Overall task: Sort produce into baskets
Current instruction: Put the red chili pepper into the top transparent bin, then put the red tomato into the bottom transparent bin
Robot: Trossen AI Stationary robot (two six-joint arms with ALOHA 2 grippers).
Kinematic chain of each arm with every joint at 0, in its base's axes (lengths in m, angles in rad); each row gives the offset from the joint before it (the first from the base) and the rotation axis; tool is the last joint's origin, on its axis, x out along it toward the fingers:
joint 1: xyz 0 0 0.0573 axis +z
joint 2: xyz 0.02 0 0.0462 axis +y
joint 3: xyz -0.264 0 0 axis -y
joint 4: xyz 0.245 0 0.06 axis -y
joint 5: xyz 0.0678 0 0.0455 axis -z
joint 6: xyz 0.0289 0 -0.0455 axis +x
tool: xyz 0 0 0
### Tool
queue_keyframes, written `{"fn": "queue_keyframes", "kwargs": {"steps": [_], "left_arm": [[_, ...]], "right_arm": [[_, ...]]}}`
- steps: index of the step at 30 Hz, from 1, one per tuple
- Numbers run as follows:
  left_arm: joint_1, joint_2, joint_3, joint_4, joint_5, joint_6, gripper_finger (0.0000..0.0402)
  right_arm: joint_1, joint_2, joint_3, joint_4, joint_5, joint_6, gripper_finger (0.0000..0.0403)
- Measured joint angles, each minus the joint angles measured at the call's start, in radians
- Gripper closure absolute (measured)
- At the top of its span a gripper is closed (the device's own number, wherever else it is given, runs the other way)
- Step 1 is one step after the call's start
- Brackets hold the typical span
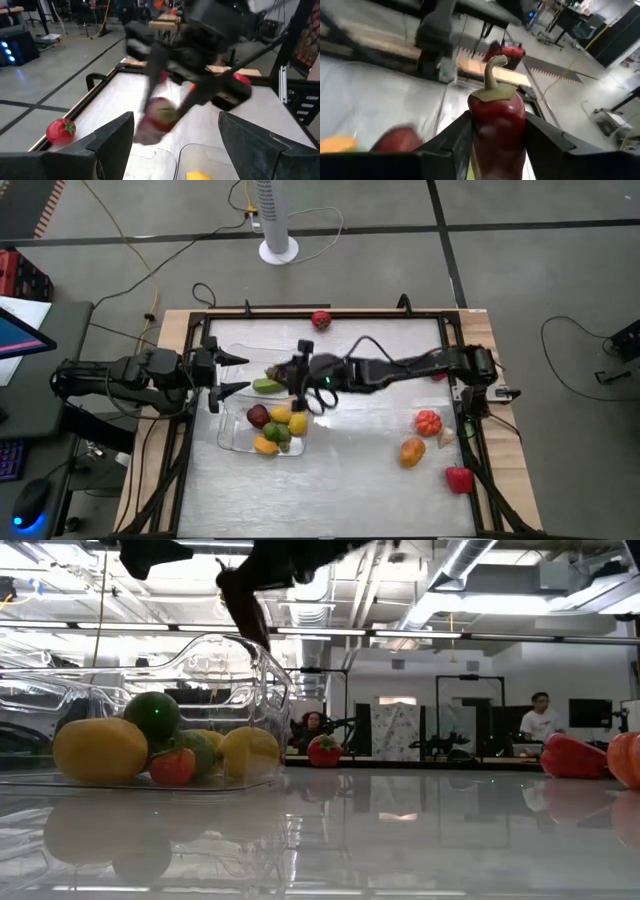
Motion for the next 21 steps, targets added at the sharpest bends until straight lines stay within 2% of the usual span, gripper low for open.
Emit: {"fn": "queue_keyframes", "kwargs": {"steps": [7,10,13,15,18,21], "left_arm": [[0.0,0.003,0.0,0.004,0.0,0.011,0.0127],[0.0,0.001,0.0,0.004,0.0,0.011,0.0127],[0.0,0.0,0.0,0.004,-0.001,0.011,0.0127],[0.0,-0.001,0.0,0.003,-0.001,0.011,0.0127],[0.0,-0.002,0.0,0.003,-0.001,0.011,0.0127],[0.0,-0.002,0.0,0.003,-0.002,0.005,0.0127]], "right_arm": [[-0.077,0.002,0.002,-0.062,-0.078,0.13,0.012],[-0.081,-0.019,0.001,-0.157,-0.053,0.135,0.0092],[-0.083,-0.052,0.001,-0.29,0.093,0.134,0.008],[-0.098,-0.066,0.001,-0.339,0.153,0.14,0.0078],[-0.148,-0.064,0.002,-0.385,0.162,0.163,0.0077],[-0.215,-0.039,0.0,-0.402,0.106,0.165,0.0076]]}}
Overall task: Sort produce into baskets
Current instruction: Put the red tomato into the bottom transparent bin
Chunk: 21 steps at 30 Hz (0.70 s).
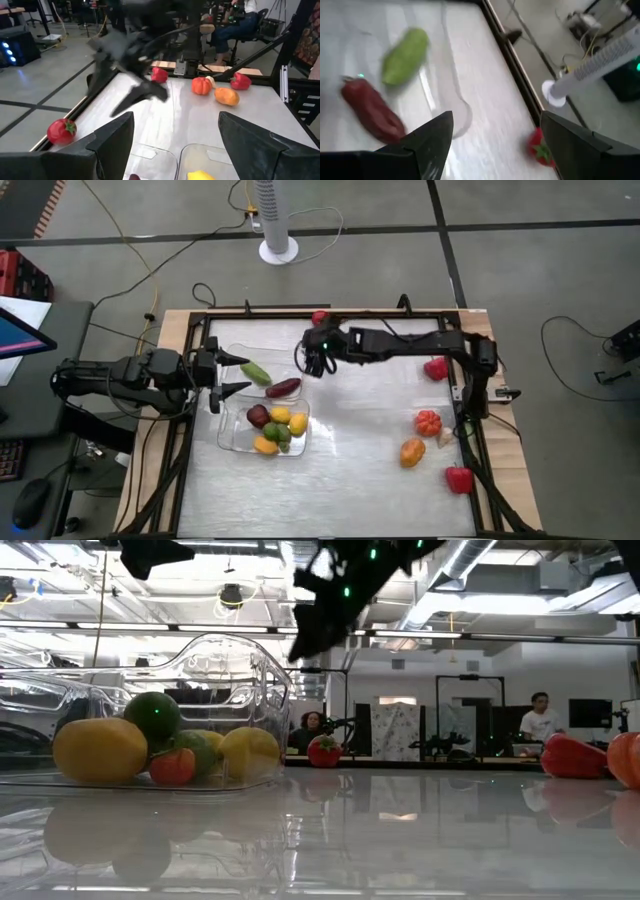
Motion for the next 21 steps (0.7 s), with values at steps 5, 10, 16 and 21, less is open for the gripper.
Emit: {"fn": "queue_keyframes", "kwargs": {"steps": [5,10,16,21], "left_arm": [[0.0,0.0,0.0,-0.021,-0.001,-0.003,0.0127],[0.0,0.0,0.0,-0.023,-0.016,0.016,0.0127],[0.0,0.0,0.0,-0.009,-0.11,0.071,0.0127],[0.0,0.0,0.0,0.008,-0.188,0.115,0.0127]], "right_arm": [[-0.101,0.013,-0.07,0.061,-0.023,-0.047,0.0079],[-0.211,0.013,-0.117,0.097,-0.131,-0.033,0.0084],[-0.313,0.064,-0.113,0.111,-0.216,-0.074,0.0055],[-0.346,0.147,-0.059,0.137,-0.257,-0.085,0.0008]]}}
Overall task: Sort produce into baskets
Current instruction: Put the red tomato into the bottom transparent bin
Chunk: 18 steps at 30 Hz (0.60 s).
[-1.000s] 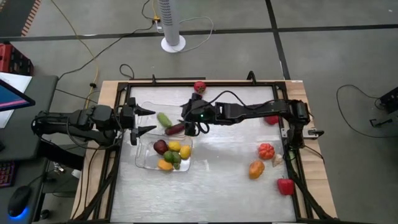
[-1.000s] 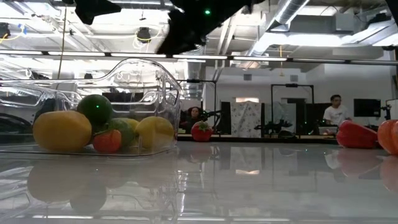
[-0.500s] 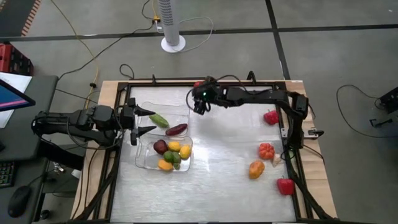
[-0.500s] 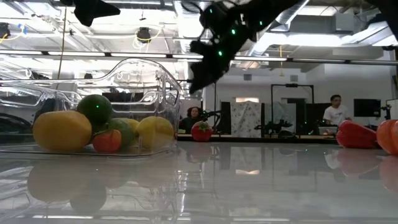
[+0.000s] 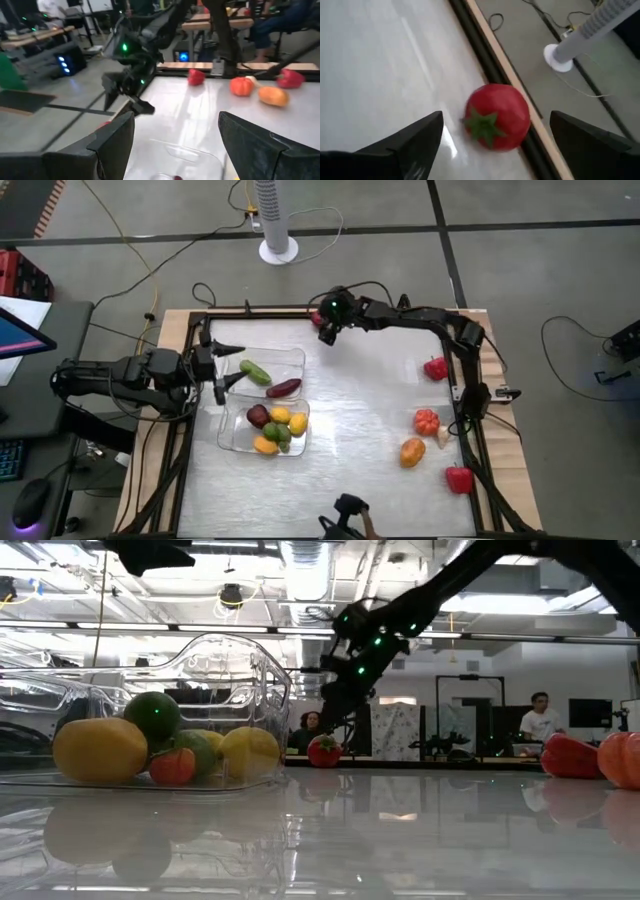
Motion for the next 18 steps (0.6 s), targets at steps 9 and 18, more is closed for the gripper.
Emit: {"fn": "queue_keyframes", "kwargs": {"steps": [9,18], "left_arm": [[0.001,0.0,0.0,0.017,-0.022,0.048,0.0127],[0.001,0.0,0.0,-0.029,-0.023,0.011,0.0127]], "right_arm": [[-0.011,0.104,0.207,-0.09,-0.073,-0.048,0.0004],[-0.085,0.238,0.379,-0.291,-0.141,0.009,0.0008]]}}
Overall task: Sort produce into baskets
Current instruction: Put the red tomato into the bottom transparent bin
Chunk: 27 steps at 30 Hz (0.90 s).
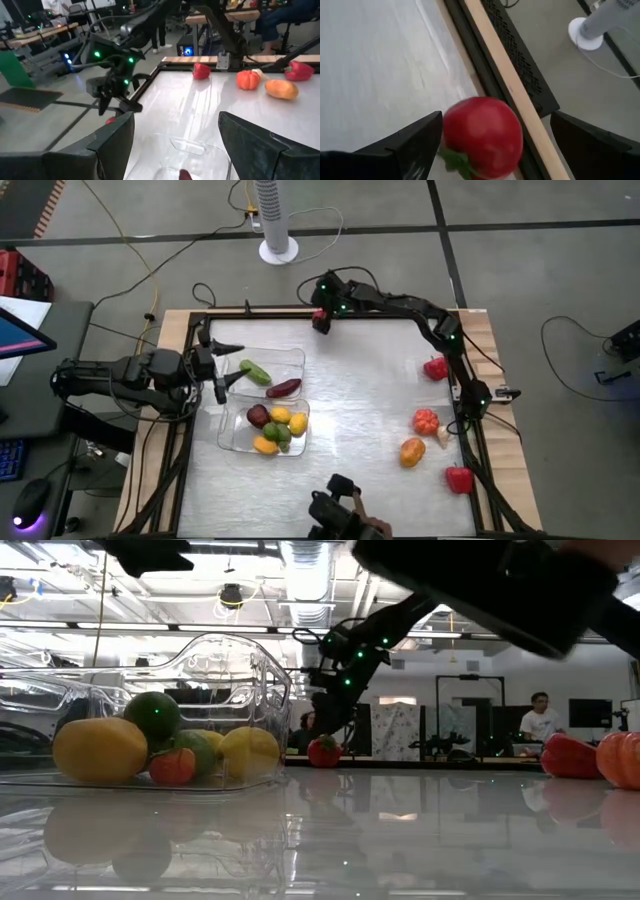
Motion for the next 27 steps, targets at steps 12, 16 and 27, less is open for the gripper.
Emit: {"fn": "queue_keyframes", "kwargs": {"steps": [12,16,27], "left_arm": [[0.0,0.0,0.0,-0.023,0.001,-0.018,0.0127],[0.0,0.0,0.0,-0.024,0.001,-0.016,0.0127],[0.0,0.0,0.0,-0.025,0.001,-0.009,0.0127]], "right_arm": [[-0.013,0.02,0.027,-0.124,-0.117,0.01,0.0042],[-0.022,0.02,0.027,-0.131,-0.127,0.011,0.0074],[-0.022,0.015,0.029,-0.215,-0.117,0.007,0.0148]]}}
